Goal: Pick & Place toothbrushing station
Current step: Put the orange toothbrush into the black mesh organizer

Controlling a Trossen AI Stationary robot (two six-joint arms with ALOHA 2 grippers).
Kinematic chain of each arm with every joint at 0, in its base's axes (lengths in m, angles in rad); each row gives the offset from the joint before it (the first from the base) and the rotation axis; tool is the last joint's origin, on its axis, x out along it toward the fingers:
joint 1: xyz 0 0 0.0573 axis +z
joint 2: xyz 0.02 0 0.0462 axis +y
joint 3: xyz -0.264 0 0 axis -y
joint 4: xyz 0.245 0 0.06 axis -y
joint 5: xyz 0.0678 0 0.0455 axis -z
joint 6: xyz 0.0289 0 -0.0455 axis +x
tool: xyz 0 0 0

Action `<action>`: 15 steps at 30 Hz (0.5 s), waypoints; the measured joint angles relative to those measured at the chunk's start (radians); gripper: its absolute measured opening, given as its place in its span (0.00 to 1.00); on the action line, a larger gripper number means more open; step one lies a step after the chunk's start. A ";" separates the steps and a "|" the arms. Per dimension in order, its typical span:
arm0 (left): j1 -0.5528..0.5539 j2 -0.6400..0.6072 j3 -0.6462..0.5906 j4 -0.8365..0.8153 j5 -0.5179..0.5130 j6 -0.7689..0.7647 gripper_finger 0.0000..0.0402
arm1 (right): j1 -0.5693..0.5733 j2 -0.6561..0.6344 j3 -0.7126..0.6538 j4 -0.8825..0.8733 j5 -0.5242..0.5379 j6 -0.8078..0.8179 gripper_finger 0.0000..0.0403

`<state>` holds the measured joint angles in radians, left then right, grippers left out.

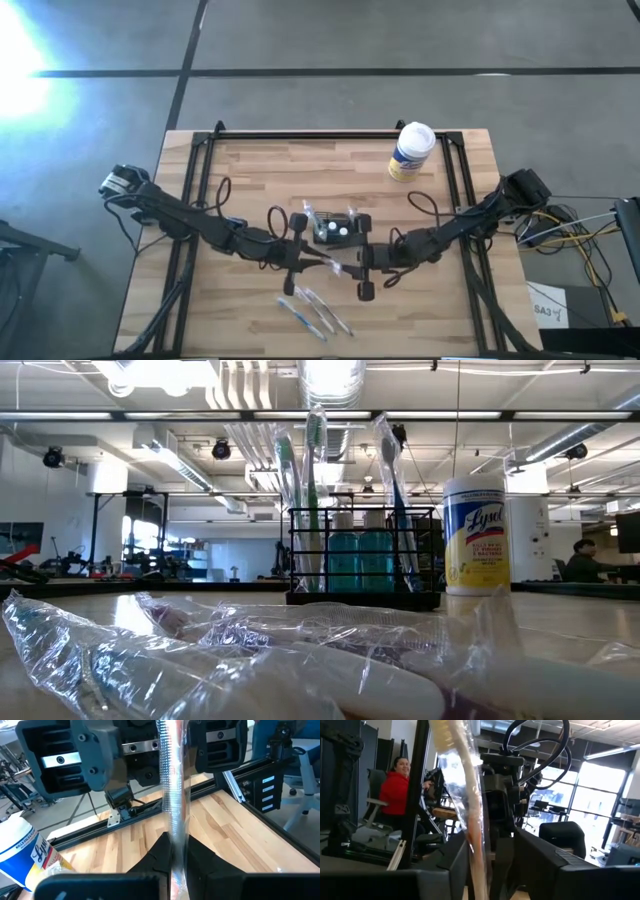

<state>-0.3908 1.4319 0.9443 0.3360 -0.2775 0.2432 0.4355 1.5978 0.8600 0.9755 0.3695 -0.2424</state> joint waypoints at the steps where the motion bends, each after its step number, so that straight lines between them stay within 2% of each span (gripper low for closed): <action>1: 0.000 0.000 0.000 0.000 0.000 0.000 0.07 | 0.000 0.000 0.000 0.001 0.000 0.000 0.39; 7: 0.002 0.000 0.000 -0.009 0.000 -0.001 0.07 | 0.008 -0.001 0.003 0.008 0.000 0.000 0.43; 15: 0.003 0.000 0.000 -0.015 -0.004 -0.006 0.07 | 0.041 -0.002 0.051 -0.018 -0.001 -0.035 0.40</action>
<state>-0.3874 1.4319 0.9443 0.3213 -0.2811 0.2367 0.4763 1.5959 0.9114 0.9577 0.3687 -0.2771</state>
